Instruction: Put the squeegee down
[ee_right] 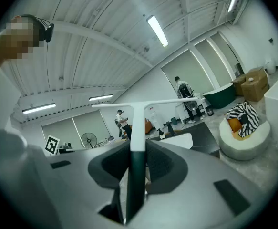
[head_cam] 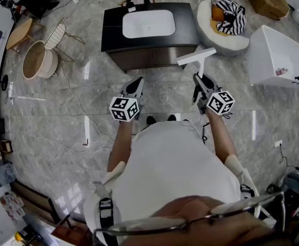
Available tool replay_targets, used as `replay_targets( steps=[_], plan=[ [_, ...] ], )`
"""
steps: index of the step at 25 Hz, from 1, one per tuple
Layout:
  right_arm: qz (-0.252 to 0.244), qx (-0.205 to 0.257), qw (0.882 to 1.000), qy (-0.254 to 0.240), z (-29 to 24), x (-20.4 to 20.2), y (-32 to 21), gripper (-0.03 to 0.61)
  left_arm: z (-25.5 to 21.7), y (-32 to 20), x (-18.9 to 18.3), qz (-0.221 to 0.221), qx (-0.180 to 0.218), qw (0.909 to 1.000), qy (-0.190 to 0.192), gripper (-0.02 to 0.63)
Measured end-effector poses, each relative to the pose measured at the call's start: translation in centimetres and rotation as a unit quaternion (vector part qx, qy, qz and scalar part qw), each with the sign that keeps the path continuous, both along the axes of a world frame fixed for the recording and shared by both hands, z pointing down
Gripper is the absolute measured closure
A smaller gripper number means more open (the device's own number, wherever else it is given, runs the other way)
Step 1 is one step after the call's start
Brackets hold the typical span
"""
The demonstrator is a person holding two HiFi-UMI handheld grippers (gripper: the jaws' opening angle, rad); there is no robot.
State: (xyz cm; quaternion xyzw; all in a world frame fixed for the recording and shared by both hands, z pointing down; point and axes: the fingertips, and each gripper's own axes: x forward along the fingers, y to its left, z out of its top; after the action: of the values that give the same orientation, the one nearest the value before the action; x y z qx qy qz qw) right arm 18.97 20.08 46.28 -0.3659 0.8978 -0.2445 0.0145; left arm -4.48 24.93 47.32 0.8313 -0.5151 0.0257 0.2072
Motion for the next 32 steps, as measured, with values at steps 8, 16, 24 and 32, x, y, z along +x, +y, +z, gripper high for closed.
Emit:
replay_targets(
  steps=[8,16,24,32],
  plan=[
    [0.002,0.0,1.0,0.002,-0.1,-0.1,0.2,0.48,-0.1,0.1,0.0,0.003,0.001,1.0,0.001,0.609],
    [0.006,-0.007,1.0,-0.009,-0.3,-0.3,0.5,0.48,-0.4,0.3,-0.5,0.005,0.004,1.0,0.003,0.609],
    [0.011,-0.006,1.0,-0.002,-0.2,-1.5,1.1,0.48,-0.2,0.8,-1.8,0.009,0.003,0.9999,0.005,0.609],
    [0.024,-0.01,1.0,-0.002,0.1,-3.1,1.7,0.48,0.4,1.0,-3.5,0.019,-0.002,0.9998,0.01,0.609]
  ],
)
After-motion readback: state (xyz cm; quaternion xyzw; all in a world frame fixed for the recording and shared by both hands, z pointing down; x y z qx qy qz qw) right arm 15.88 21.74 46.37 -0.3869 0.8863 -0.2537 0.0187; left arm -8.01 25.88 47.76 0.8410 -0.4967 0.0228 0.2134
